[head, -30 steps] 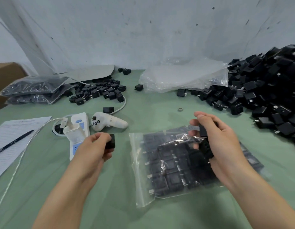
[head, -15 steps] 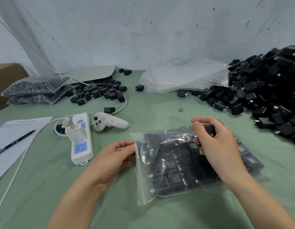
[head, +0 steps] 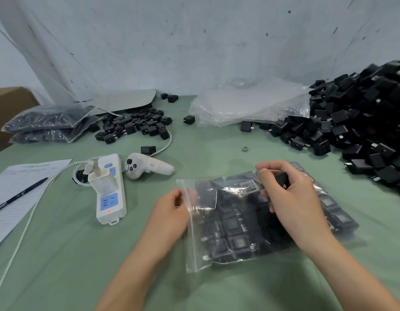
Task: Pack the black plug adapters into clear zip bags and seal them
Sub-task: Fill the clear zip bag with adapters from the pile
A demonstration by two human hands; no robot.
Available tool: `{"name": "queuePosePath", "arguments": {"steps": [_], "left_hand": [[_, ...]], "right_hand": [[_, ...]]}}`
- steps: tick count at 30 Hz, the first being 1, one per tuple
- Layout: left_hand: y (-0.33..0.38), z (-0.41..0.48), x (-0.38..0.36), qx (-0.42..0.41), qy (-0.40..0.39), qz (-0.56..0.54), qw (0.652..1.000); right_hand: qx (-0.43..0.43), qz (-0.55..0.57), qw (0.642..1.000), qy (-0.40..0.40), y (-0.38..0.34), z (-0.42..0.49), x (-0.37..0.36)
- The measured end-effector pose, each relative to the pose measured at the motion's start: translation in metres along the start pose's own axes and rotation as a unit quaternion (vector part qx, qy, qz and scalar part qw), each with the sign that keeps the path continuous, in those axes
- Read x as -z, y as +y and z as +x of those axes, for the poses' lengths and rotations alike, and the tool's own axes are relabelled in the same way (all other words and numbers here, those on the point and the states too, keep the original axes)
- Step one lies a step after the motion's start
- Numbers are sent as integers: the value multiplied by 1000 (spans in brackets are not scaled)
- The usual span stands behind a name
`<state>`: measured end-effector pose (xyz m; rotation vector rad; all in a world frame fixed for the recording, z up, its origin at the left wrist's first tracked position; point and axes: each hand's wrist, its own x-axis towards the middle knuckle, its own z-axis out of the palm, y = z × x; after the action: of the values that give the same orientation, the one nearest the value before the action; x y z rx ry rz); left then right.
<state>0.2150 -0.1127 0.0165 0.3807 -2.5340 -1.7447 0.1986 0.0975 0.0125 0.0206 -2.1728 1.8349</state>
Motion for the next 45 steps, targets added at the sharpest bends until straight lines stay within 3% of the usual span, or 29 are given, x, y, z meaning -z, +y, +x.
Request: {"name": "queuePosePath", "arguments": {"steps": [3,5,8,13,23,28,34,37,39,41,43,45], "left_hand": [[5,5,13,74,37,-185,979],[9,4,15,77,22,-255,964],[12,-1,7,75,-27,-267,960],[15,1,0,54,-56,-254,964],[17,4,-7,54,-97,-275,955],[20,5,-10,55,-116,-248,960],[26,5,-12,74,-147,-311,936],[27,6,-7,86,-150,-310,935],[28,6,0,90,-121,-285,947],[25,6,8,59,-42,-199,977],[19,6,14,-27,88,-46,995],[23,-3,14,-134,167,47,976]], "right_hand": [[25,-36,999,-2,5,1,3],[69,-116,991,14,5,2,5],[145,-274,951,20,5,0,8],[189,-412,891,-18,8,-4,8],[192,-470,861,-24,9,-4,7],[192,-463,865,-19,9,-4,7],[196,-462,865,-18,9,-3,9],[187,-417,890,-4,7,-3,9],[167,-343,924,4,5,-1,9],[143,-261,955,-15,2,1,9],[127,-209,967,-64,-3,-1,9],[126,-210,962,-123,-8,-5,5]]}}
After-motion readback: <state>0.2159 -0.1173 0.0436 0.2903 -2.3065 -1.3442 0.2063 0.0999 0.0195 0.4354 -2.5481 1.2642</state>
